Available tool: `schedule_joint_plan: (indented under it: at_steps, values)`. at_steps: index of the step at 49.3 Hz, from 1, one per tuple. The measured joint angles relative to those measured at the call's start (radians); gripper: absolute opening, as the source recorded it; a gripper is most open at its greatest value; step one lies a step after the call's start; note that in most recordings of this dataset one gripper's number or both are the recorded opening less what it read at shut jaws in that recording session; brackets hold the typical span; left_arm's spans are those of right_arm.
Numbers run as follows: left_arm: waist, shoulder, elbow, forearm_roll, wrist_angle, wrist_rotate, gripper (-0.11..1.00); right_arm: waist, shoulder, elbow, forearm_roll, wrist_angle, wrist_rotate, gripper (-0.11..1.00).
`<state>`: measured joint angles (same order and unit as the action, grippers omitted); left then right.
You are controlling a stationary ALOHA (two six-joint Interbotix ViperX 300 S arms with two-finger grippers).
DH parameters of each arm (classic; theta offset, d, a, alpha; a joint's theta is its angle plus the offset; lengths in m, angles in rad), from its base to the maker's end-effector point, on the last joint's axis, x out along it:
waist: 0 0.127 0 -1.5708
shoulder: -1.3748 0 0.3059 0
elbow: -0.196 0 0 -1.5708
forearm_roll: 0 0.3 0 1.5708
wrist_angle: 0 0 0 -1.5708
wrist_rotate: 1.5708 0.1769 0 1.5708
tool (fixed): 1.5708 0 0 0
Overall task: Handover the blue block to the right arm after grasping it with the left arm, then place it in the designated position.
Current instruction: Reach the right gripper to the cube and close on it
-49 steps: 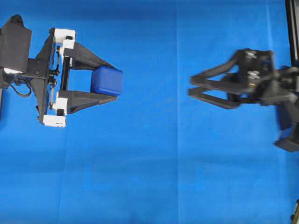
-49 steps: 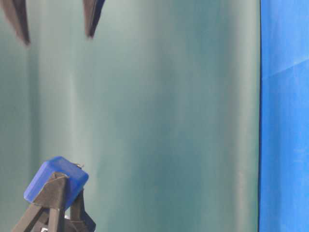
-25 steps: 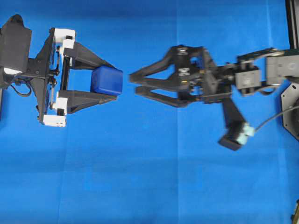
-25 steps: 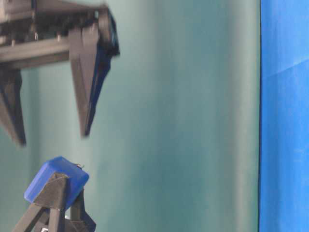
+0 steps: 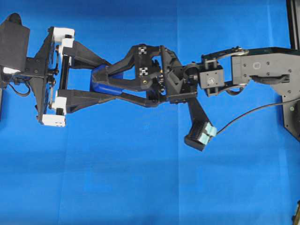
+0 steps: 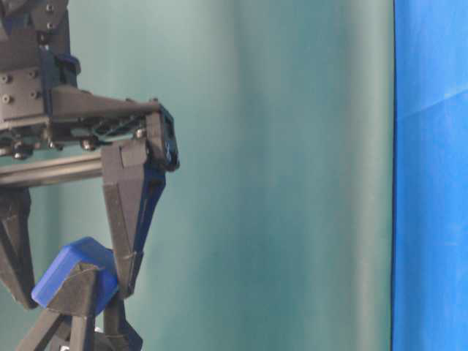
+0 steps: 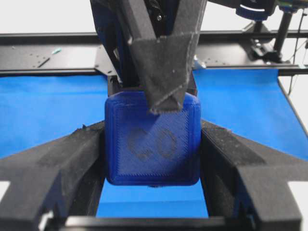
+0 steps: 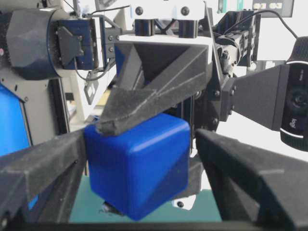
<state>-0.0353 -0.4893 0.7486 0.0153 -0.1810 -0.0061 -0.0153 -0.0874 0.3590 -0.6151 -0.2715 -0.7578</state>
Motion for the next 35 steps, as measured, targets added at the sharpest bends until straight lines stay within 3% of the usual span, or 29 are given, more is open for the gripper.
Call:
schedule_joint_plan:
  at_steps: [17,20,26,35]
  values:
    - [0.003,0.0,0.002,0.0,0.002,0.0,0.48,0.0,0.003,-0.006,0.0,0.028,0.0,0.93]
    - [0.003,0.0,0.0,0.0,0.0,0.0,0.48,0.0,0.003,-0.008,-0.002,0.037,0.0,0.85]
    - [0.003,0.0,0.0,0.0,0.0,0.0,0.48,0.0,0.003,-0.008,0.0,0.049,0.005,0.55]
    - [0.005,-0.002,0.002,0.0,0.002,-0.002,0.48,0.002,0.003,-0.008,0.0,0.054,0.008,0.55]
